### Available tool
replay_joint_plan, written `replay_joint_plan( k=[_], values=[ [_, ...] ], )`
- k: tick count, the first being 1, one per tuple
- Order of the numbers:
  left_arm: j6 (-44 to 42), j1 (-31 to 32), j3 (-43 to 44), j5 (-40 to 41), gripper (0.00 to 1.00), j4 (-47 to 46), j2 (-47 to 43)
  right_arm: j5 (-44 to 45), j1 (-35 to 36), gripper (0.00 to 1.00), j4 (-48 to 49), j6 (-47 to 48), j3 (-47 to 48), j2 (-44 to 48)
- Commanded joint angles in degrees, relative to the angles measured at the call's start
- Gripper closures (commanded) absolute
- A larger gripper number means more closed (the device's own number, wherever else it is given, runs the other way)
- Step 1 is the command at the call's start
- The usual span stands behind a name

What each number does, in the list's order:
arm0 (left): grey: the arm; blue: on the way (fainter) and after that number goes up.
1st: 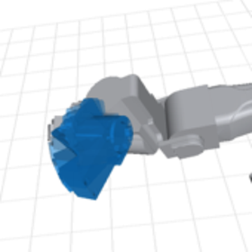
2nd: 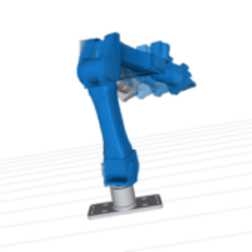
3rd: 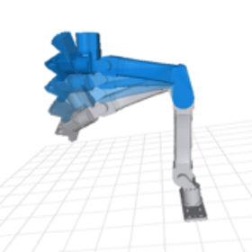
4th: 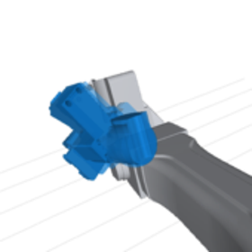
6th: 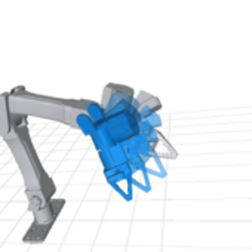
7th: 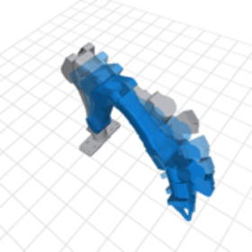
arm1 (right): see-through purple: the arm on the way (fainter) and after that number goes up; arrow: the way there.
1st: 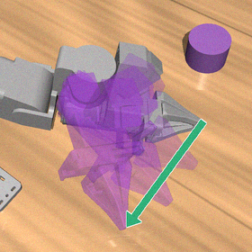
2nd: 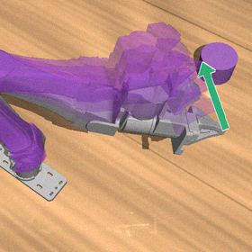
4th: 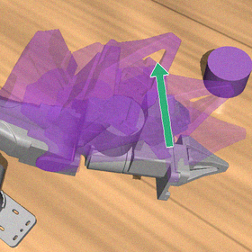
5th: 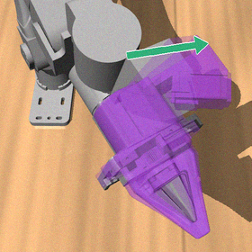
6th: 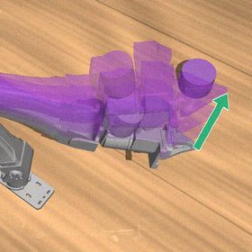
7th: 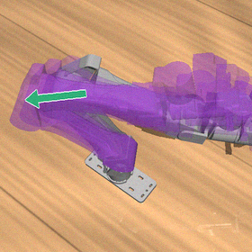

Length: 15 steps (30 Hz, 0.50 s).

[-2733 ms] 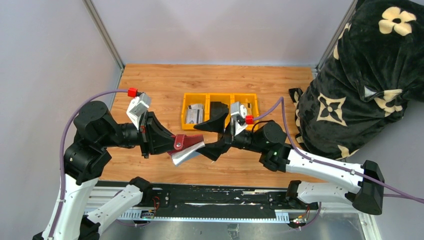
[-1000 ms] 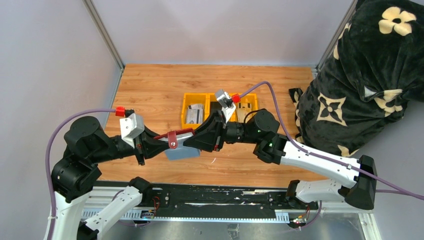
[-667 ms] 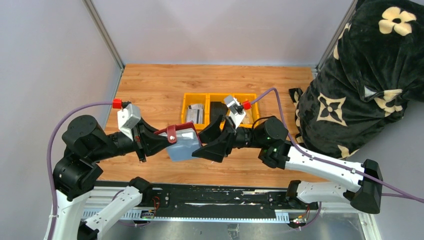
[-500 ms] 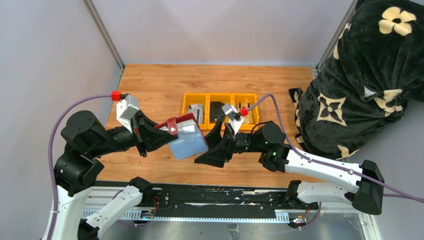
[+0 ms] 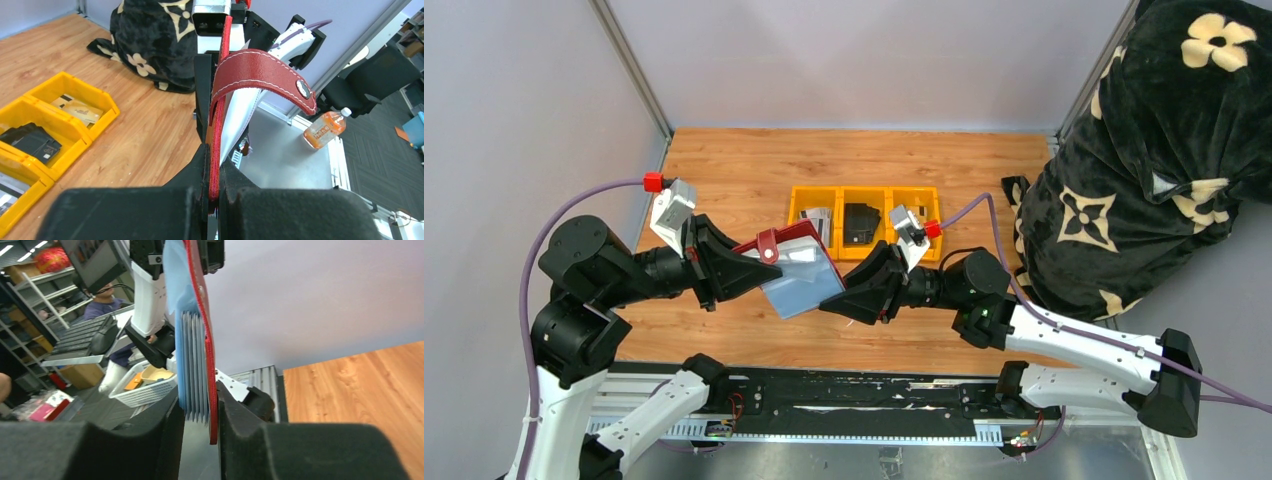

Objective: Take the credit cards out of the card holder
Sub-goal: Open the card holder at the center of the board.

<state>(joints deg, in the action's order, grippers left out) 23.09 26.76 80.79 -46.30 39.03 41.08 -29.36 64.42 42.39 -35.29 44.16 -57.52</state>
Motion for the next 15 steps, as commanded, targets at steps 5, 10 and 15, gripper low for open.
replay_joint_plan(
  k=[5, 10, 15],
  values=[
    [1.79, 0.04, 2.26, -2.63, 1.00, -2.13, 0.48, 3.20, -0.03, 0.75, -2.15, 5.55, 3.14, 0.55],
    [1.34, 0.04, 2.49, -2.76, 1.00, -1.78, 0.49, -0.26, 0.76, 0.62, -5.19, 8.42, 3.80, 1.39],
    [1.69, 0.04, 2.42, -2.79, 1.00, -2.04, 0.59, -0.75, 0.97, 0.61, -5.99, 10.22, 3.74, 1.55]
  ],
)
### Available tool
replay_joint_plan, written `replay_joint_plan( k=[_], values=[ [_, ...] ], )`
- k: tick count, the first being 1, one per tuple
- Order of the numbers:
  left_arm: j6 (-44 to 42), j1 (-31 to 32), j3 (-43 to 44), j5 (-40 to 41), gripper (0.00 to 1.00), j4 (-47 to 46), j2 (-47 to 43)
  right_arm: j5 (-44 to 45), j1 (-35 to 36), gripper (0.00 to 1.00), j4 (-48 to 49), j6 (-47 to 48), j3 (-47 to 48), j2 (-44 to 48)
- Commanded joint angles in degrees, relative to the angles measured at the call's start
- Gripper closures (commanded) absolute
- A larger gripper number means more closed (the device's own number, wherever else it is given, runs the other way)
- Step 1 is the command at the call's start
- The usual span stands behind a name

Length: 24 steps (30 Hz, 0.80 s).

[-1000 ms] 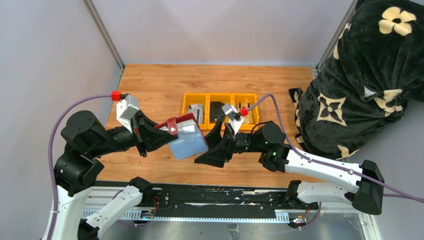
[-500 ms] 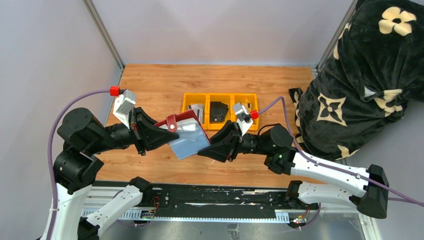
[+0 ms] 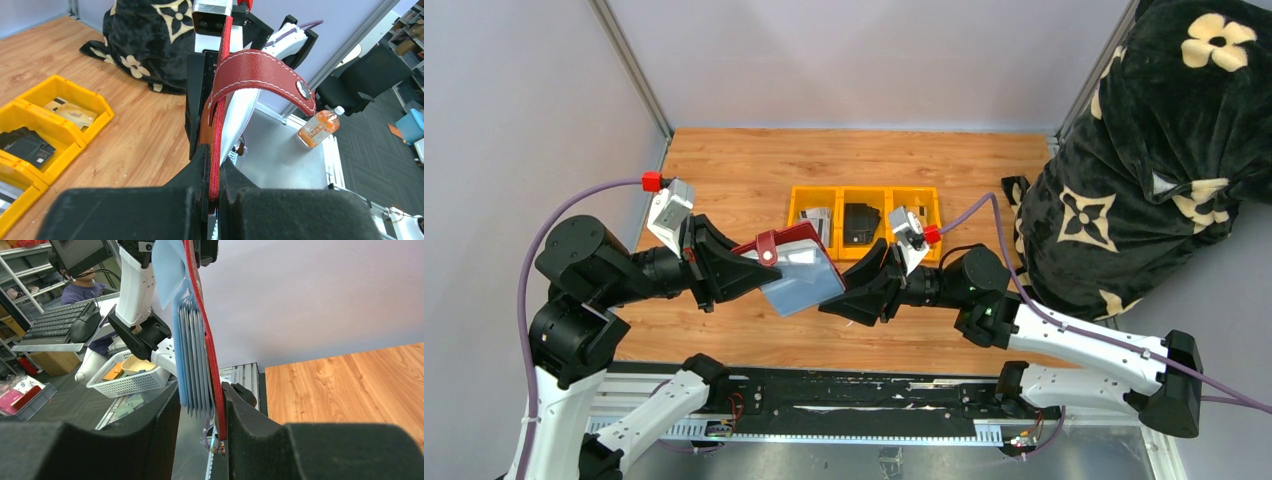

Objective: Take the credit cards out of the card holder
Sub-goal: Open the card holder at the center of the board.

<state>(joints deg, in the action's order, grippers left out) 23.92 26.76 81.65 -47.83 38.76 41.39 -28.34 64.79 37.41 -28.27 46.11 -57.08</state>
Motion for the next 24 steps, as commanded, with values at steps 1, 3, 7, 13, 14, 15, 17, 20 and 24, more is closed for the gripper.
replay_joint_plan(
  k=[1, 3, 7, 13, 14, 15, 17, 20, 24],
  values=[
    [0.85, 0.04, 1.70, -1.29, 1.00, -1.77, 0.35, -1.79, 0.60, 0.61, -1.21, 3.44, 1.79, 1.10],
    [0.83, 0.04, 1.91, -1.30, 1.00, -1.63, 0.44, -1.09, 0.60, 0.61, -1.76, 3.76, 1.92, 1.22],
    [0.63, 0.00, 2.02, -1.29, 1.00, -1.39, 0.37, -1.11, 0.67, 0.62, -1.93, 4.50, 1.96, 1.42],
    [1.10, 0.00, 2.17, -1.45, 1.00, -1.62, 0.36, 2.83, 0.68, 0.68, -3.13, 5.76, 2.13, 2.35],
    [1.17, 0.04, 2.08, -1.43, 1.00, -1.66, 0.33, 3.80, 0.68, 0.70, -3.06, 5.77, 2.21, 2.43],
    [1.27, 0.04, 2.08, -1.48, 1.00, -1.68, 0.21, 4.84, 0.68, 0.72, -2.90, 5.73, 2.27, 2.49],
    [1.35, 0.04, 2.16, -1.63, 1.00, -1.76, 0.26, 6.92, 0.68, 0.77, -2.15, 5.28, 2.40, 2.58],
    [1.46, 0.04, 2.37, -1.80, 1.00, -1.71, 0.34, 8.16, 0.68, 0.79, -0.60, 4.60, 3.07, 2.06],
    [1.85, 0.04, 2.91, -2.27, 1.00, -1.70, 0.47, 8.44, 0.97, 0.80, -1.41, 6.27, 4.74, 1.13]
  ],
)
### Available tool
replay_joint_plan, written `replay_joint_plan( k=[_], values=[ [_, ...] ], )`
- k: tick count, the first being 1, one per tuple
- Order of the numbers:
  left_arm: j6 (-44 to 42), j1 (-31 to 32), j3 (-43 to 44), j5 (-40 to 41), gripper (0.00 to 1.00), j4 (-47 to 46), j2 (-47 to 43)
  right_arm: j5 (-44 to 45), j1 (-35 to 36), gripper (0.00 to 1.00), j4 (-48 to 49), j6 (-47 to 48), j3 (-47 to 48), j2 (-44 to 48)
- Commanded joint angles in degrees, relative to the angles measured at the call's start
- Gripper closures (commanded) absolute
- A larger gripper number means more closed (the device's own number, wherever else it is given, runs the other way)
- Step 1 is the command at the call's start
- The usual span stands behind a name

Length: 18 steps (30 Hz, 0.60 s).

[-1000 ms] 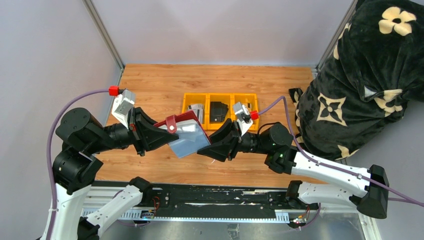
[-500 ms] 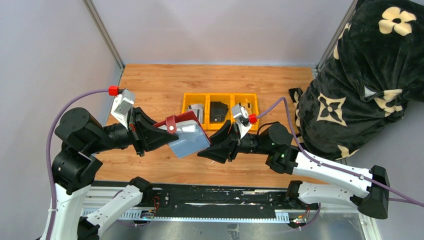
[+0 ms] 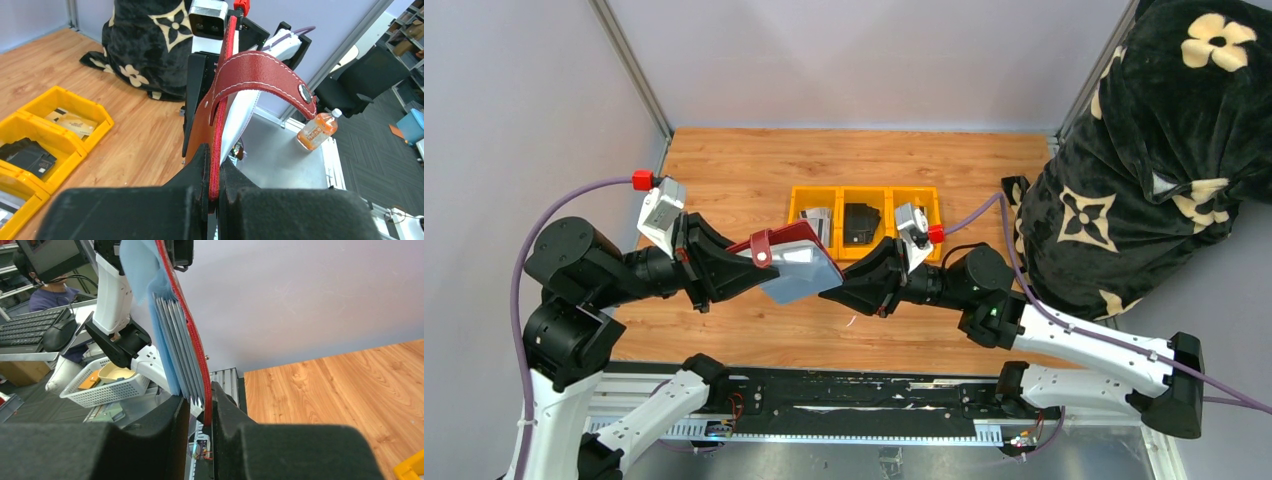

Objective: Take the credit cards out of the card holder
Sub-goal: Open the card holder at the center of the board.

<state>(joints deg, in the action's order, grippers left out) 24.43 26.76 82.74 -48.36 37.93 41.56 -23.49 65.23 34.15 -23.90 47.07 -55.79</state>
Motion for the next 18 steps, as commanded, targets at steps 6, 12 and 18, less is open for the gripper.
replay_joint_plan(
  k=[6, 12, 18],
  values=[
    [1.46, 0.04, 1.69, -2.71, 1.00, -0.78, 0.33, 6.20, 1.83, 0.71, 0.65, 4.85, 7.16, -2.12],
    [0.98, 0.04, 1.45, -3.95, 1.00, 0.18, 0.38, 6.80, 2.05, 0.61, 3.91, 4.60, 8.92, -3.07],
    [-0.81, 0.04, 0.39, -4.39, 1.00, 1.67, 0.69, -0.72, 2.14, 0.44, 8.48, 0.80, 9.95, -4.67]
  ],
)
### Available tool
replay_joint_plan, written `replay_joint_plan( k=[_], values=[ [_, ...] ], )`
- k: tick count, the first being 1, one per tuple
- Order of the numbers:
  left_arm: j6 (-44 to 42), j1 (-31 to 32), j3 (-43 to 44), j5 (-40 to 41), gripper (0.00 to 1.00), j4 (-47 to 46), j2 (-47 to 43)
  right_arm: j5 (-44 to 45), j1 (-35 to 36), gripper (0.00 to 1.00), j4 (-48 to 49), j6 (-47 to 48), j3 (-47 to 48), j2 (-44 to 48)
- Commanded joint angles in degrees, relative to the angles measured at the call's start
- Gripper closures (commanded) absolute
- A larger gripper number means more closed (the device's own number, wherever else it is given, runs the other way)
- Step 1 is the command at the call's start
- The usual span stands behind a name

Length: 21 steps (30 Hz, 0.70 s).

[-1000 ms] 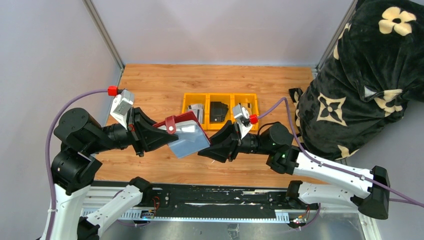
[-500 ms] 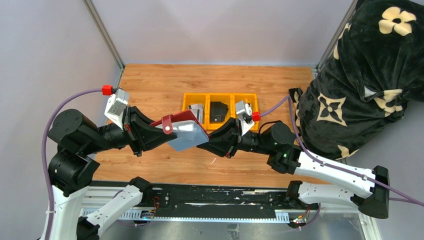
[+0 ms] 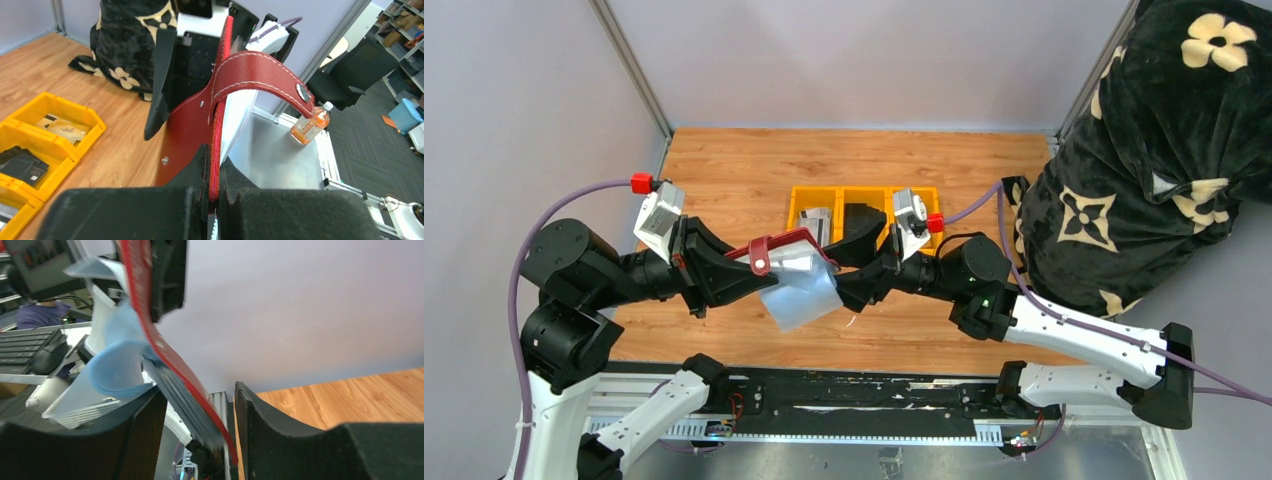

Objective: Take the credit cards out of the card holder
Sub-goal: Open the card holder at the center of the board.

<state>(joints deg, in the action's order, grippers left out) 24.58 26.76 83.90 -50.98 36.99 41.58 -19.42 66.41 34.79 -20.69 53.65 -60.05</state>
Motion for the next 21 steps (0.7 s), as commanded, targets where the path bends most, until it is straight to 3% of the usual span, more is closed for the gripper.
replay_joint_plan(
  k=[1, 6, 14, 17, 21],
  values=[
    [-1.09, 0.02, -1.02, -1.89, 1.00, 2.68, 0.69, -6.00, 0.99, 0.41, 8.26, -2.99, 3.62, -0.76],
    [-2.33, 0.03, -1.69, -2.26, 1.00, 3.50, 0.95, -10.43, 1.72, 0.33, 9.54, -4.02, 4.68, -2.16],
    [-3.09, 0.04, -1.75, -4.02, 1.00, 4.93, 1.15, -9.12, 1.94, 0.38, 8.97, -4.93, 6.10, -3.06],
    [-4.38, 0.04, -1.47, -3.22, 0.97, 5.58, 1.03, -9.47, 1.97, 0.58, 8.86, -6.35, 6.68, -3.60],
    [-6.14, 0.04, 0.21, -0.95, 0.69, 6.18, 1.03, -7.05, 1.97, 0.96, 7.26, -6.91, 6.17, -2.65]
  ],
)
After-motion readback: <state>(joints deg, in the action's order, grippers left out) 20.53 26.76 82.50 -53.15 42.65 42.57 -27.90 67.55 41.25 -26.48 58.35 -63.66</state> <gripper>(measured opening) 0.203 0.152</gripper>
